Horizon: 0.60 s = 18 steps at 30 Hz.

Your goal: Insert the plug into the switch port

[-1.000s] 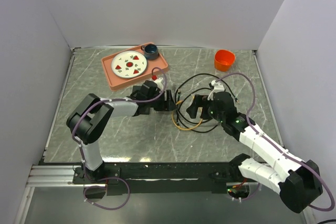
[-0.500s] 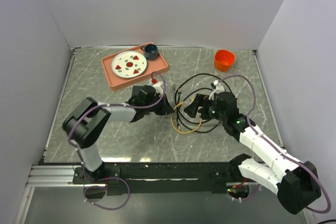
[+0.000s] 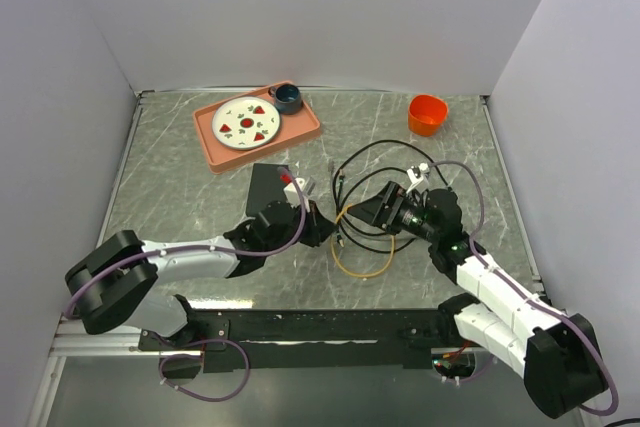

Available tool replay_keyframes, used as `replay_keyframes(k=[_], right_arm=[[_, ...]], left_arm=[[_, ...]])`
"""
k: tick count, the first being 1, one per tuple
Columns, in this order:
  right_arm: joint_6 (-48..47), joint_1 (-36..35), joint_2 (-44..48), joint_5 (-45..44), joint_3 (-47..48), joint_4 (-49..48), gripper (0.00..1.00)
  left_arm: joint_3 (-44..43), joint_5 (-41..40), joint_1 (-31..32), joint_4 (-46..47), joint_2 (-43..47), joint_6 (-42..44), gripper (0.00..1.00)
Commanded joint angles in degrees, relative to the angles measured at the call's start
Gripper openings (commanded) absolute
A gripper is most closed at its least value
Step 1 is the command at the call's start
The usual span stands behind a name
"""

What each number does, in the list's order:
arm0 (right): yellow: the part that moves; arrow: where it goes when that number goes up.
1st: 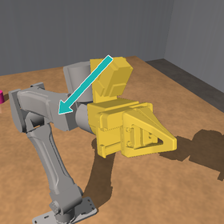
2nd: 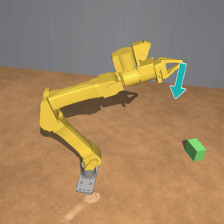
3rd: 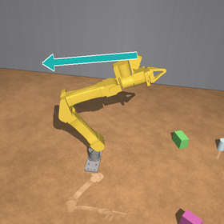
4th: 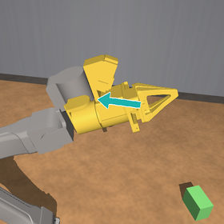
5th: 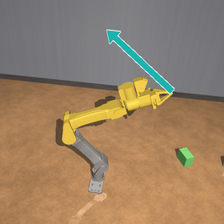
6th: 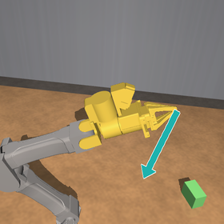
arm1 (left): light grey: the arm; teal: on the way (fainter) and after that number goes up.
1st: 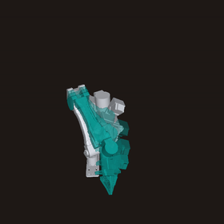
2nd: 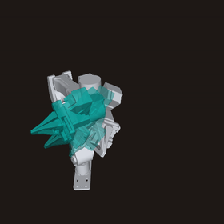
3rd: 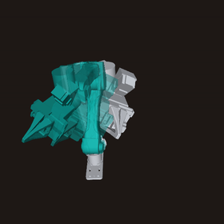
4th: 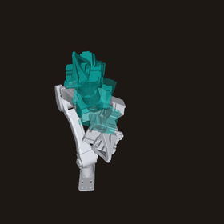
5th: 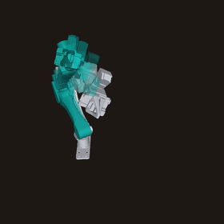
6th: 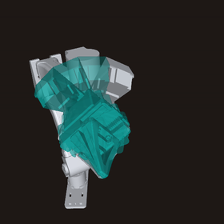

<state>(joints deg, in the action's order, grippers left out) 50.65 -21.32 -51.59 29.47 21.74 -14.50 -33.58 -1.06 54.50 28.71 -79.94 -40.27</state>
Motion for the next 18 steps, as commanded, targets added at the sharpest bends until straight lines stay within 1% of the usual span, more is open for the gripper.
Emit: replay_keyframes(k=[1,4,8,10,11,16,18], right_arm=[[5.07,0.32,3.16,1.64,-1.96,-8.26,0.95],[6.47,0.32,3.52,1.73,-3.1,-9.75,0.93],[8.76,0.4,2.29,2.26,-5.12,-15.36,0.9],[9.98,0.4,1.67,2.61,-6.61,-18.18,0.89],[10.43,0.32,1.5,2.34,-6.88,-19.24,0.86],[10.87,0.32,-0.7,1.2,-7.15,-23.1,0.85],[11.57,0.32,-2.53,0.76,-7.32,-25.13,0.82]], left_arm=[[0.71,-5.79,1.39,4.43,3.74,-3.41,0.01],[0.71,-6.5,2.19,4.86,4.27,-3.59,0.01],[0.62,-8.43,3.33,5.48,4.97,-3.15,0.01],[0.71,-8.35,3.59,6.01,5.41,-3.15,0.01],[0.63,-8.17,3.6,6.01,5.5,-3.06,0.01],[0.89,-7.99,4.03,6.88,5.94,-3.41,0.01],[0.89,-7.99,4.3,7.15,5.94,-3.41,0.01]])
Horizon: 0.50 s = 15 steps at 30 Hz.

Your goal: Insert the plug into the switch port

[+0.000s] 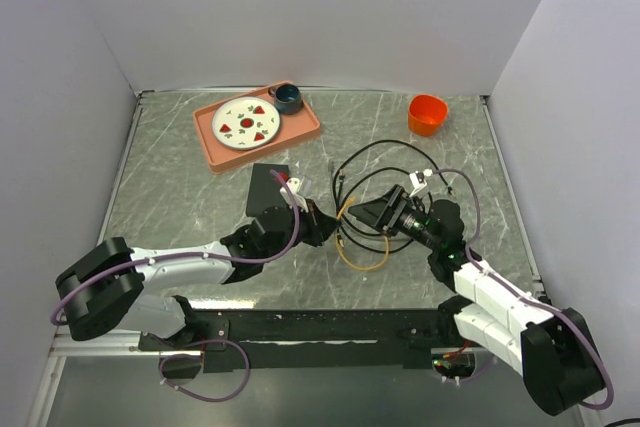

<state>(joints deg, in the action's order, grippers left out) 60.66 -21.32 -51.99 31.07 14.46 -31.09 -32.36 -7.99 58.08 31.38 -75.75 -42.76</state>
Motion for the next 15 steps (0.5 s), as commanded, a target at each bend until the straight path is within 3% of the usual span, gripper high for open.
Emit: replay_keyframes(k=[1,7,10,12,15], right_arm=[[1.91,0.32,-2.94,-0.92,0.13,-10.11,0.81],[4.28,-0.65,-11.37,0.48,1.45,-18.46,0.72],[6.3,-1.35,-15.77,1.36,1.01,-26.63,0.57],[7.53,-1.97,-18.66,2.5,1.45,-31.03,0.45],[8.15,-2.5,-21.56,3.73,2.24,-35.61,0.13]], left_arm=[[-0.34,-0.89,0.8,4.57,1.83,-1.01,0.01],[-0.86,-0.1,1.33,4.83,1.74,-0.48,0.01],[-0.78,0.25,1.68,5.54,1.65,-0.39,0.01],[-0.69,0.26,2.03,5.71,1.48,-0.65,0.01],[-0.42,0.08,2.12,5.98,1.3,-0.83,0.01]])
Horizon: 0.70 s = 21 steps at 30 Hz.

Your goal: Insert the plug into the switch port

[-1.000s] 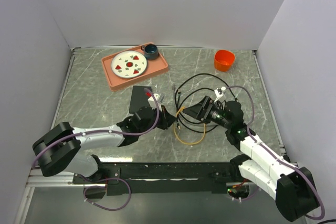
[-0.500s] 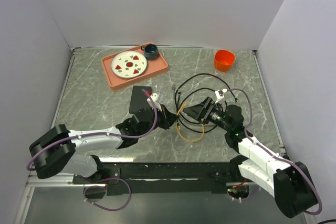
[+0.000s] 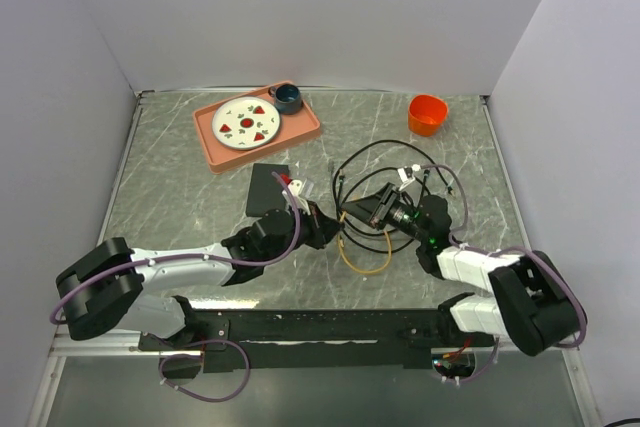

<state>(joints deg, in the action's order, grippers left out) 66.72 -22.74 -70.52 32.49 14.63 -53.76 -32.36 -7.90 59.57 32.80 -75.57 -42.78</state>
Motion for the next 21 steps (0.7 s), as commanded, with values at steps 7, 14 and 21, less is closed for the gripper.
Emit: replay_keyframes(k=[7,14,21], right_arm=[[-7.63,-2.13,2.57,1.62,3.73,0.9,0.0],[-37.77,-2.57,20.22,-7.33,12.24,42.12,0.0],[-58.34,-4.59,25.95,-9.9,17.97,63.15,0.0]], left_arm=[[-0.6,-5.8,0.72,-2.02,3.32,-1.6,0.75],[-1.65,-16.53,-0.59,-17.58,17.88,4.89,0.99],[-3.4,-4.6,-5.42,-24.26,27.4,9.47,0.99]])
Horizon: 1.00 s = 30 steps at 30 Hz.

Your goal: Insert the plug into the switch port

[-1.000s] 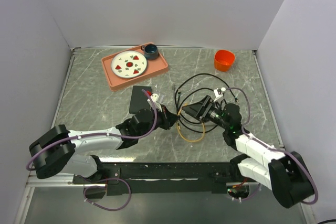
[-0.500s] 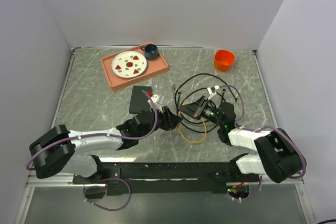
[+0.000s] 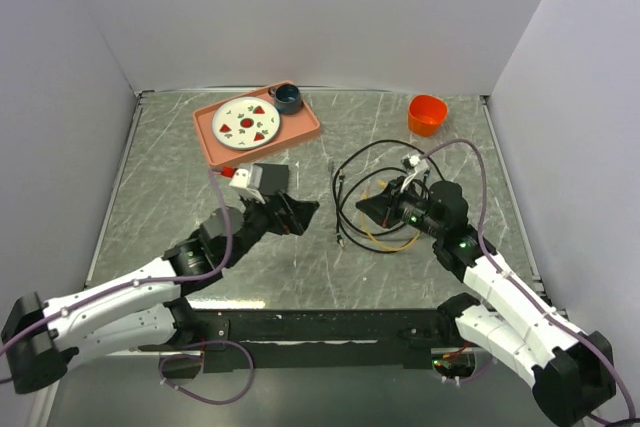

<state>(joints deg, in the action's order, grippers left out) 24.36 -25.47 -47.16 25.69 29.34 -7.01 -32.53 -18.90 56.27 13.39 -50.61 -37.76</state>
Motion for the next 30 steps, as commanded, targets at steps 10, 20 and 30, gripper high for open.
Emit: replay_keyframes(k=[10,20,30], right_arm=[[-22.95,-16.6,2.07,-8.63,3.18,14.48,0.0],[-21.46,-20.31,3.56,-8.29,3.53,15.45,0.0],[-21.02,-20.76,4.53,-7.94,2.74,14.12,0.0]], left_arm=[[-9.74,20.82,-3.71,-8.12,-2.9,7.61,0.98],[-8.43,34.72,-3.63,1.99,-11.26,5.42,0.88],[-8.42,37.09,-3.1,5.07,-15.04,3.48,0.72]])
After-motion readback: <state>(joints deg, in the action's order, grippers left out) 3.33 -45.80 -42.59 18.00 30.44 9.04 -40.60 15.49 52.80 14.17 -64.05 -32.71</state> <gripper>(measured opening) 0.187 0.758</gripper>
